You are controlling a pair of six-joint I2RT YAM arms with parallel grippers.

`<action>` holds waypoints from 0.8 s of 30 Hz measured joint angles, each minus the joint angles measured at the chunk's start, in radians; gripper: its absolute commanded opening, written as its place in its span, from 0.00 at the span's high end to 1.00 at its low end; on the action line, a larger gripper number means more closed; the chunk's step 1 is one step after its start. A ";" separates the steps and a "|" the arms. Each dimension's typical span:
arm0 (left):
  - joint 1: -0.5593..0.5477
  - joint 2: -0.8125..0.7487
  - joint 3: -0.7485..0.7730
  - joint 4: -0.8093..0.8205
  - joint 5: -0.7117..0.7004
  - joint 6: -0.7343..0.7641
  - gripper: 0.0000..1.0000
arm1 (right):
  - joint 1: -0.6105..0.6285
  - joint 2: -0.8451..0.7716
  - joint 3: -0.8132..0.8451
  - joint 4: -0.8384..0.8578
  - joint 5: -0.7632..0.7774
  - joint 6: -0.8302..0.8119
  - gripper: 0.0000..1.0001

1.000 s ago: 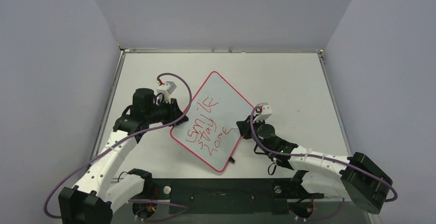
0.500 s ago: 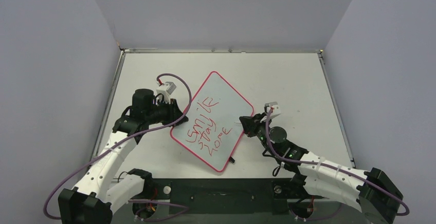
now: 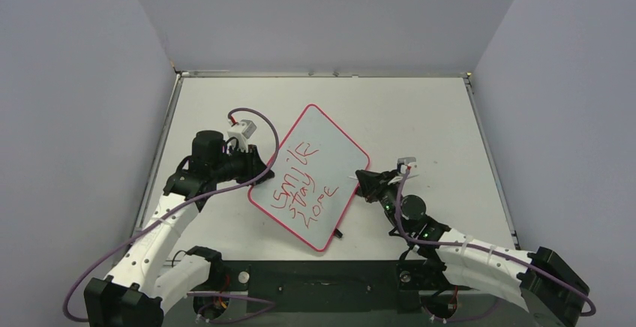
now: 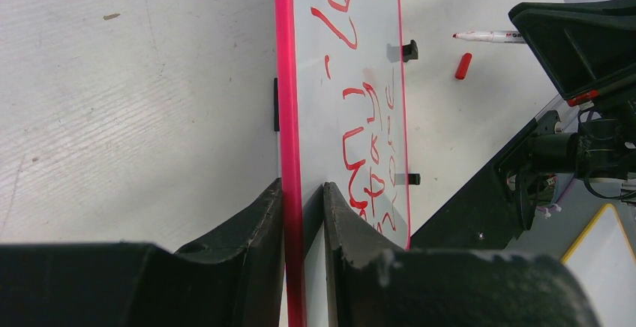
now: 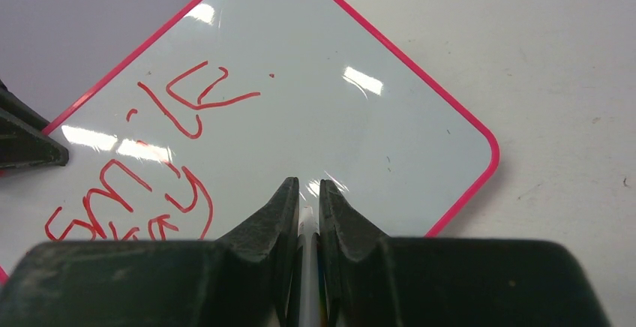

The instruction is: Write a sentence on the whiteboard

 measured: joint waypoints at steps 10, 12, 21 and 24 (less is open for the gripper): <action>0.000 -0.001 0.000 0.000 0.000 0.000 1.00 | 0.000 -0.036 -0.018 0.019 0.029 -0.006 1.00; 0.000 -0.001 0.000 0.000 0.000 0.000 1.00 | 0.000 -0.035 -0.023 0.032 0.017 -0.021 1.00; 0.000 -0.002 0.000 -0.001 0.000 0.000 1.00 | 0.000 0.060 -0.016 0.090 -0.065 -0.064 1.00; 0.000 -0.003 0.000 -0.001 0.000 0.000 1.00 | -0.004 0.092 0.005 0.097 -0.077 -0.074 1.00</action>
